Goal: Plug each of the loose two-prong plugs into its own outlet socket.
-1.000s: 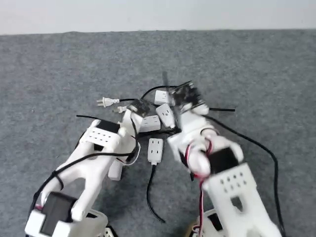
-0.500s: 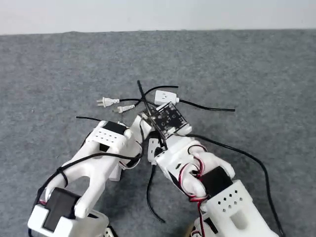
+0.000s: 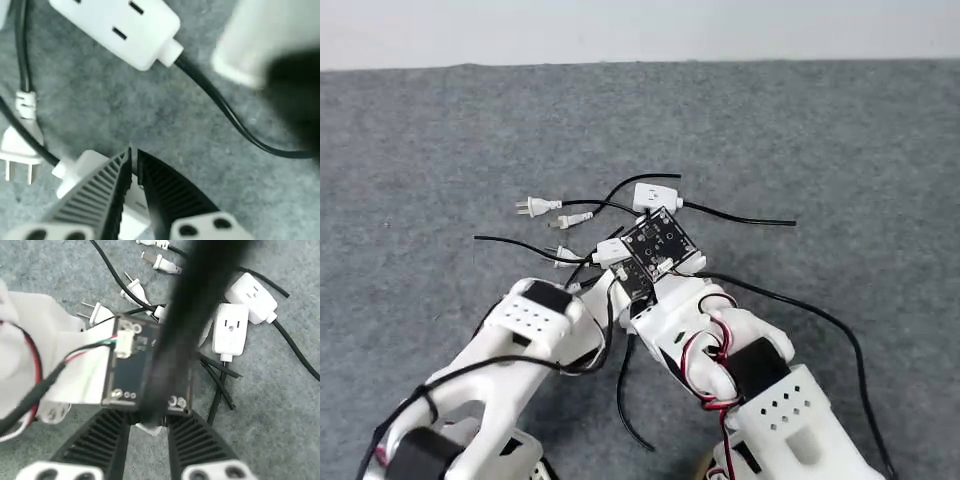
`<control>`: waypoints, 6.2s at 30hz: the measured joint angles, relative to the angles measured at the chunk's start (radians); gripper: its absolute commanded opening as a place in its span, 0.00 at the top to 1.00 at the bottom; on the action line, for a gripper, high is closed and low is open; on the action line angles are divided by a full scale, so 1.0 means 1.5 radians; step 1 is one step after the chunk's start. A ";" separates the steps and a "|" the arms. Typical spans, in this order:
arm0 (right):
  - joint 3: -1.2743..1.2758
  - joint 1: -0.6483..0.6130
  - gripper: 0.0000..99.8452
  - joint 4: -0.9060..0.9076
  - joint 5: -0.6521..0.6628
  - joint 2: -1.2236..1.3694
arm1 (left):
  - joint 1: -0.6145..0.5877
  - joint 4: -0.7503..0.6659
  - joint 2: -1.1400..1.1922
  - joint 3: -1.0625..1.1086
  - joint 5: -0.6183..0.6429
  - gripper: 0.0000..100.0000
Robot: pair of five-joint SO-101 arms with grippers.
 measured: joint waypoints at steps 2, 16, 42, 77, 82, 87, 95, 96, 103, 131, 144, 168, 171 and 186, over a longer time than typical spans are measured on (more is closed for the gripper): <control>0.010 0.000 0.99 -0.019 -0.014 0.001 | 0.000 -0.001 -0.016 0.011 0.000 0.99; 0.017 0.014 0.99 -0.204 -0.066 0.196 | -0.153 -0.062 -0.037 0.029 0.018 0.99; -0.014 0.064 0.99 -0.268 -0.075 0.312 | -0.207 -0.078 -0.041 0.046 0.006 0.99; -0.053 0.012 0.75 -0.237 -0.077 0.450 | -0.224 -0.100 -0.270 0.174 0.002 0.99; -0.096 -0.062 0.69 -0.148 -0.211 0.468 | -0.225 -0.100 -0.391 0.226 0.002 0.99; -0.105 -0.104 0.72 -0.147 -0.261 0.499 | -0.224 -0.100 -0.452 0.241 0.002 0.99; -0.183 -0.079 0.98 -0.158 -0.263 0.644 | -0.224 -0.100 -0.459 0.241 0.002 0.99; -0.195 -0.078 1.00 -0.152 -0.259 0.657 | -0.225 -0.100 -0.460 0.242 0.002 0.99; -0.233 -0.020 0.99 -0.080 -0.214 0.664 | -0.225 -0.100 -0.463 0.253 0.002 0.99; -0.141 0.902 0.82 -0.093 0.096 0.555 | -0.076 -0.097 -0.240 0.051 0.363 0.98; -0.304 0.921 0.67 0.048 0.137 0.611 | 0.049 -0.097 0.184 -0.347 0.602 0.97; -0.307 0.867 0.67 0.023 0.139 0.611 | 0.105 0.021 0.698 -0.895 0.806 0.87; -0.297 0.851 0.67 0.016 0.139 0.611 | 0.104 0.049 0.672 -0.895 0.807 0.88; -0.279 0.841 0.67 0.012 0.139 0.611 | 0.087 -0.062 0.501 -0.678 0.774 0.88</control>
